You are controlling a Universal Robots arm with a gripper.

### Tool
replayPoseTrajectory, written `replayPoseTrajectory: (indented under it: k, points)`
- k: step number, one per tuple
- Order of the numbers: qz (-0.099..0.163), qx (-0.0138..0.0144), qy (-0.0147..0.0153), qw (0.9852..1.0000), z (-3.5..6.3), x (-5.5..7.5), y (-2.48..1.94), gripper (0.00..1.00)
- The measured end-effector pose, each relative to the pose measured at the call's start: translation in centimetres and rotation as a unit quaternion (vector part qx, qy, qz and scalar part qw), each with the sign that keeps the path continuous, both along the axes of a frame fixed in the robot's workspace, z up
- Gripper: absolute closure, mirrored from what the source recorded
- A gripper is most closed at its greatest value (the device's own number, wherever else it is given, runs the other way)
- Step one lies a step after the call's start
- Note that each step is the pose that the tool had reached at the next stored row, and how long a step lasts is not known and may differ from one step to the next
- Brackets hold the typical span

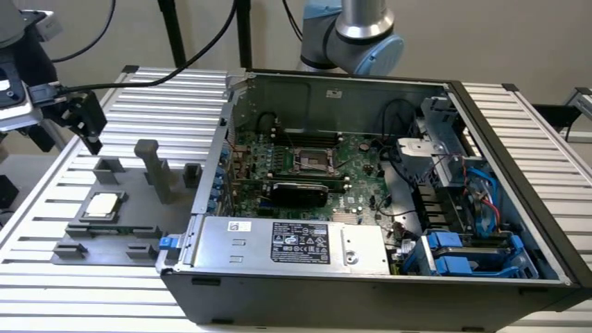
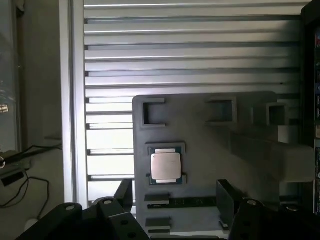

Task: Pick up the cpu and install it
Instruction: 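Pick up the cpu and move it towards the insertion slot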

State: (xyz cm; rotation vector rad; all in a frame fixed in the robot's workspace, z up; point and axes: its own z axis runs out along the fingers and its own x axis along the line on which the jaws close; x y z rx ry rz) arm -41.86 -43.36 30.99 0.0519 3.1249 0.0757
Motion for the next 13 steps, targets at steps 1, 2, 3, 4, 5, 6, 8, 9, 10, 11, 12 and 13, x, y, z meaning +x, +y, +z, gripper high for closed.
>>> replayPoseTrajectory:
  k: [1, 2, 3, 4, 5, 6, 8, 9, 10, 11, 12, 13]
  points:
    - [0.000, 0.0000, 0.0000, 1.0000, -0.18, 0.0, 0.00, 0.23]
    - [0.001, 0.0000, 0.0000, 1.0000, -0.36, 0.0, 0.00, 0.23]
    - [0.001, 0.0000, 0.0001, 1.0000, -0.53, 0.0, -0.01, 0.23]
    - [0.001, 0.0000, 0.0001, 1.0000, -0.73, 0.0, -0.01, 0.23]
    - [0.002, 0.0000, 0.0001, 1.0000, -0.91, 0.0, -0.02, 0.23]
    - [0.002, 0.0000, 0.0001, 1.0000, -1.09, 0.0, -0.02, 0.23]
    - [0.003, 0.0000, 0.0000, 1.0000, -1.46, 0.0, -0.03, 0.23]
    - [0.003, -0.0001, 0.0001, 1.0000, -1.64, 0.0, -0.04, 0.23]
    - [0.003, 0.0000, 0.0001, 1.0000, -1.81, 0.0, -0.05, 0.23]
    - [0.004, 0.0000, 0.0001, 1.0000, -2.00, 0.0, -0.06, 0.23]
    - [0.004, 0.0000, 0.0000, 1.0000, -2.18, 0.0, -0.07, 0.23]
    - [0.004, 0.0000, 0.0001, 1.0000, -2.36, 0.0, -0.08, 0.23]
